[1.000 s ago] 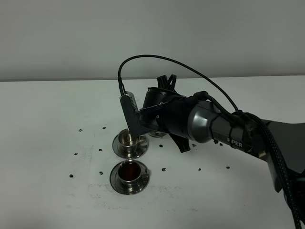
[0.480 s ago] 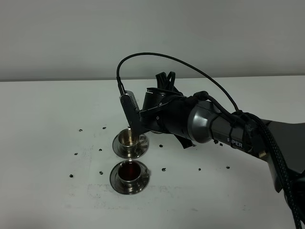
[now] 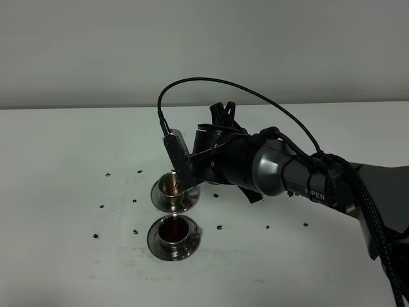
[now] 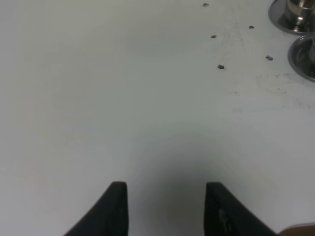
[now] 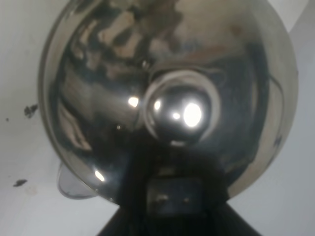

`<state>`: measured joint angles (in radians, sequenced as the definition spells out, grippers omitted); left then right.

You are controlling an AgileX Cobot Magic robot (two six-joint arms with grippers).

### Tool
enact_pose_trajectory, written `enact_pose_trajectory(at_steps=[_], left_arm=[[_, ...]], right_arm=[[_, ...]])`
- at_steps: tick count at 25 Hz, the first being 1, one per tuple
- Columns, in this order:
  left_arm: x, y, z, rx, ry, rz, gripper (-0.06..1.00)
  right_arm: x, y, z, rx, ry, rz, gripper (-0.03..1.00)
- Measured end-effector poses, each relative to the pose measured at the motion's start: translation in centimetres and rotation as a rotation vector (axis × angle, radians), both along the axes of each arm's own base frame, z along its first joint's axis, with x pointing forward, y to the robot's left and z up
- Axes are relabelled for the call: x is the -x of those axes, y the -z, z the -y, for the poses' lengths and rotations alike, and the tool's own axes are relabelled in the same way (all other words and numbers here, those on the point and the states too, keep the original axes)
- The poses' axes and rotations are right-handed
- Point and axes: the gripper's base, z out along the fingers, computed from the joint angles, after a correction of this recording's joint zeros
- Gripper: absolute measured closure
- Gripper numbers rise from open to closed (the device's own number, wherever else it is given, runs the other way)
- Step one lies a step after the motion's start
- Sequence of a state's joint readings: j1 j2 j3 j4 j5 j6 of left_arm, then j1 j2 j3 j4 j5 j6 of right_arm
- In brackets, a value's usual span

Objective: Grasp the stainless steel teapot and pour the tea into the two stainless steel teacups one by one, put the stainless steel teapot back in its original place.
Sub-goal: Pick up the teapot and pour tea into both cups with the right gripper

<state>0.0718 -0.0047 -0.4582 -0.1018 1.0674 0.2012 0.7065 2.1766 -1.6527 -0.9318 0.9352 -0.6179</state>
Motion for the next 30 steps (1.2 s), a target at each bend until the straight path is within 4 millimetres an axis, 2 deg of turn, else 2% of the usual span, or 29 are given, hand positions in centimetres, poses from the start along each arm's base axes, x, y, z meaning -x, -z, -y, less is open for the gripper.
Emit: enact_pose_trajectory(at_steps=[30], left_arm=[[0.00,0.00,0.00,0.000,0.000,0.000,0.56]], right_arm=[[-0.16,-0.54,-0.51,0.065,-0.072,0.059,0.78]])
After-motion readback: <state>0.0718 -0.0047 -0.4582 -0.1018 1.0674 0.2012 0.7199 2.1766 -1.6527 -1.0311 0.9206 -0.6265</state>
